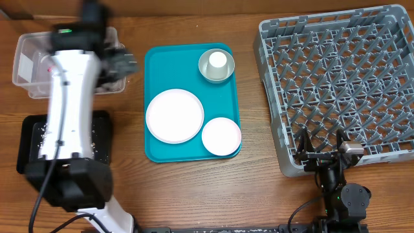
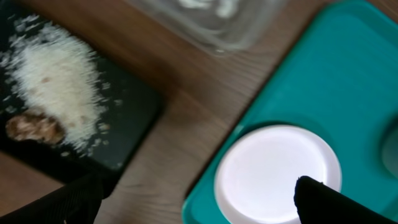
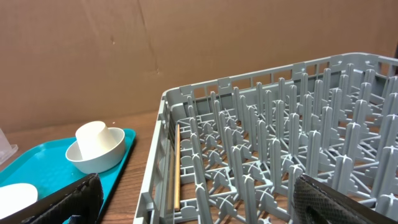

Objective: Sort waste into correct bins and load items into the dishwasher

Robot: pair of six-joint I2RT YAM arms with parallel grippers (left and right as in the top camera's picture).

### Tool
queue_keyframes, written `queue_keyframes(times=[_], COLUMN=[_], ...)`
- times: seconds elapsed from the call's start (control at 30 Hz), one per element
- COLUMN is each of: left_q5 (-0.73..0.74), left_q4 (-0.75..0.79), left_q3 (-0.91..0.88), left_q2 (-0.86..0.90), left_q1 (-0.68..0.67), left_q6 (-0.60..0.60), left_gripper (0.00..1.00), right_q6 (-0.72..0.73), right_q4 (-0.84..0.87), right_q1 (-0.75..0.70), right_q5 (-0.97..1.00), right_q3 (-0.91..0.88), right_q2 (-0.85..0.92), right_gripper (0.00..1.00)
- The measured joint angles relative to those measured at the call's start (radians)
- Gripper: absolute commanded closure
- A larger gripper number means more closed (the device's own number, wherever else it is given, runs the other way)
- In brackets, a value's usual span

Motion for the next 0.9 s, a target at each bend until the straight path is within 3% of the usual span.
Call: queue_keyframes(times=[0.17, 0.4, 0.5, 0.67, 0.9], left_q5=[0.038, 0.081, 0.084, 0.093, 0.097], left_q4=[-0.068, -0.082, -0.078, -0.078, -0.078], left_q3=[0.000, 0.000, 0.000, 0.000, 0.000], left_q2=[0.000, 0.000, 0.000, 0.000, 0.000], left_q1=[0.167, 0.262, 0.270, 0.269, 0.269], left_q6=[-0.021, -0.032, -0.035, -0.036, -0.036], left_gripper=[0.00, 0.00, 0.00, 0.00, 0.00], right_q6=[0.000, 0.068, 0.264, 0.548, 0.947], right_q4=[0.000, 0.090, 0.118, 0.214, 0.554], right_q1=[0.000, 0.000, 0.000, 0.000, 0.000], right_q5=[0.000, -0.098, -0.357, -0.592, -0.576], right_q3=[0.000, 0.000, 0.000, 0.000, 0.000], right_q2=[0.000, 0.000, -0.001, -0.001, -0.002], right_gripper=[0.00, 0.00, 0.00, 0.00, 0.00])
